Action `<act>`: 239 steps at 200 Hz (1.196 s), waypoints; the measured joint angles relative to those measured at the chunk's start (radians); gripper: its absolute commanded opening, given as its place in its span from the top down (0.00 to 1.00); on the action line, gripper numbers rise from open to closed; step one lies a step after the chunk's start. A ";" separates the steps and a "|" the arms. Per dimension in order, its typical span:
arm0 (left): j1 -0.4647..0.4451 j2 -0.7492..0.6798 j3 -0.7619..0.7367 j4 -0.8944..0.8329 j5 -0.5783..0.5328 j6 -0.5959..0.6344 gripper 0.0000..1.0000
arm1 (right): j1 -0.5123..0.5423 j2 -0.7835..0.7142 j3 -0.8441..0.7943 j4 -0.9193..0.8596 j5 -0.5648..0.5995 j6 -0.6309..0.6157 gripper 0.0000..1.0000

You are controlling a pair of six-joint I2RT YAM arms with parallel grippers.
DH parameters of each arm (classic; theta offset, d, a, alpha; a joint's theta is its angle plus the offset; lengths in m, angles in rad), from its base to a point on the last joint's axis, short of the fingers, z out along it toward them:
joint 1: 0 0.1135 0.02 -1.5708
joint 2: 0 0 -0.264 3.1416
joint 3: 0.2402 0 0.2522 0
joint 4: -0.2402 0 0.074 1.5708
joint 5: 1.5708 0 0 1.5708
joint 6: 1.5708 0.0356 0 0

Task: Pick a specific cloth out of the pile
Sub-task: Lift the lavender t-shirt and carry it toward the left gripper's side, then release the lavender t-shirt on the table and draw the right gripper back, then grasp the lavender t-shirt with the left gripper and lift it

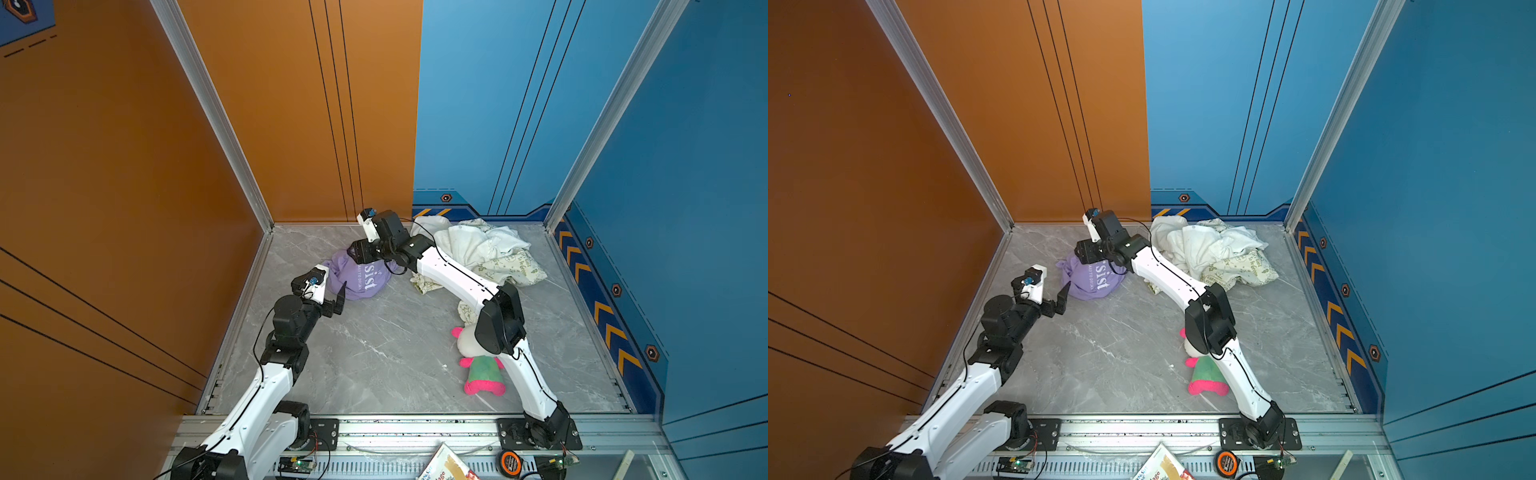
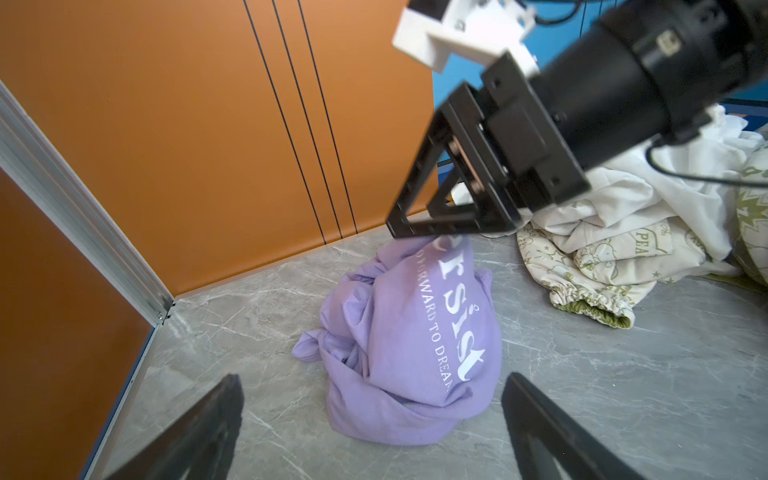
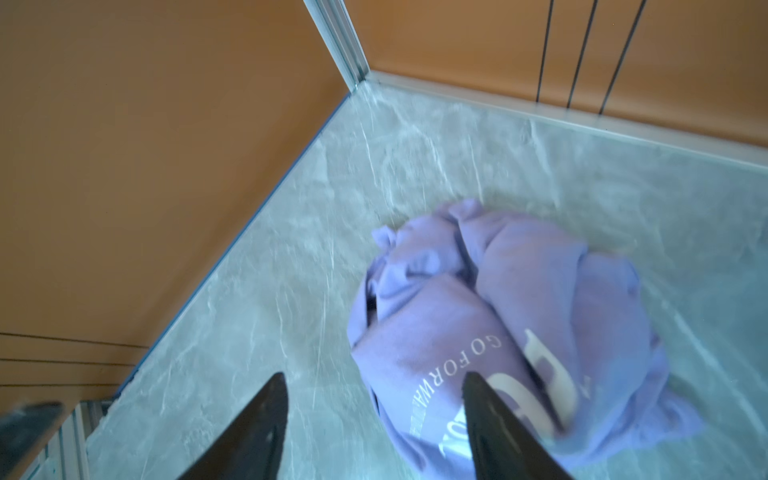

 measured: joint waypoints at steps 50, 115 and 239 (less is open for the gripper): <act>-0.001 0.061 0.097 -0.134 -0.028 -0.087 0.02 | -0.107 -0.388 -0.417 0.103 0.006 -0.019 0.19; -0.003 0.316 0.261 -0.195 0.057 -0.338 0.02 | -0.175 -0.859 -0.818 0.304 0.018 -0.040 0.05; -0.245 0.924 0.885 -0.402 -0.151 -0.566 0.32 | -0.374 -1.242 -1.166 0.351 0.109 -0.086 0.00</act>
